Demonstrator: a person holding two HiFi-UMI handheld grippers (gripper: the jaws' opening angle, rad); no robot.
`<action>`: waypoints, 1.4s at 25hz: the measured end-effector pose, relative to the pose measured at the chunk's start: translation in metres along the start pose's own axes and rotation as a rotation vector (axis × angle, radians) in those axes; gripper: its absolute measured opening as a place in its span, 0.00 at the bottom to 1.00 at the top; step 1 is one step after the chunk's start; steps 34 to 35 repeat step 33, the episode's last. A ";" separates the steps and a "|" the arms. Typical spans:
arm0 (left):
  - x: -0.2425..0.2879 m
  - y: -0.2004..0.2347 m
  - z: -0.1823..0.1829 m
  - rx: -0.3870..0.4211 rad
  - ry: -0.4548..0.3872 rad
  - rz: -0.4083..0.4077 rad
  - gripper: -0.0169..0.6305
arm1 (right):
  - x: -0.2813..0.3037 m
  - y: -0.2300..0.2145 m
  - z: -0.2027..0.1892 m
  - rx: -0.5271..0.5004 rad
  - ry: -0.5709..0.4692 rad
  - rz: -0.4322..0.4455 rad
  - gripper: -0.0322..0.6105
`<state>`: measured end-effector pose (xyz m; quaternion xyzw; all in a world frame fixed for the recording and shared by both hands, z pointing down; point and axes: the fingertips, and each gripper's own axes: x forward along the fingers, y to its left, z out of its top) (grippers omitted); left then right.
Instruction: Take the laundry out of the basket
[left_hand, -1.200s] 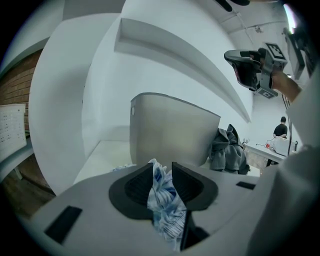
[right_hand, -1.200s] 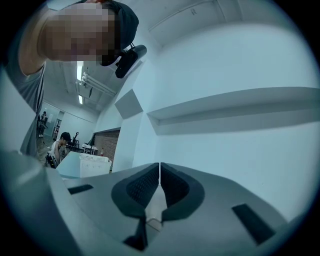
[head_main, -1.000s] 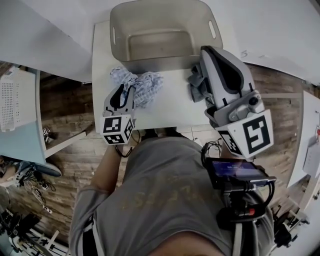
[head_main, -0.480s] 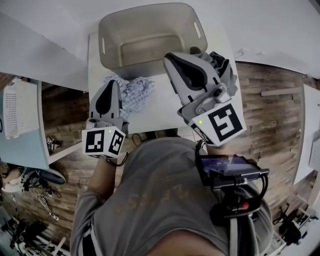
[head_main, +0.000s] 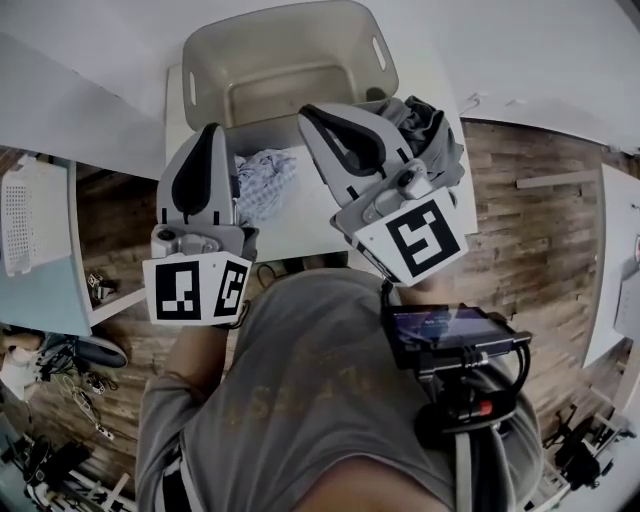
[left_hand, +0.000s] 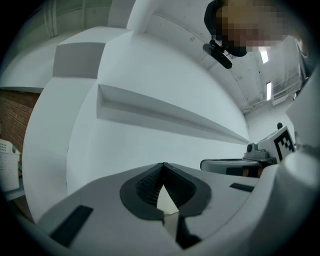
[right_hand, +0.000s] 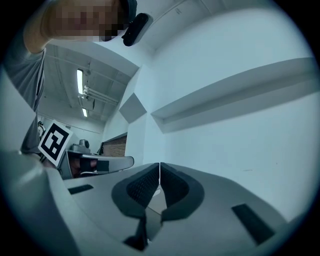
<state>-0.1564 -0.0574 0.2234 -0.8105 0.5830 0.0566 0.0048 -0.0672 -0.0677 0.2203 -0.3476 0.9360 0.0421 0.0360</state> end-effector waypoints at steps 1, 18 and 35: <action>0.001 -0.002 0.002 -0.002 -0.005 -0.002 0.04 | 0.000 0.000 -0.001 -0.003 0.002 0.000 0.07; 0.005 -0.020 0.014 0.008 -0.026 -0.029 0.04 | 0.002 0.007 -0.003 -0.003 0.007 0.015 0.06; 0.003 -0.019 0.011 0.010 -0.019 -0.034 0.04 | 0.006 0.009 -0.003 0.003 0.002 0.021 0.06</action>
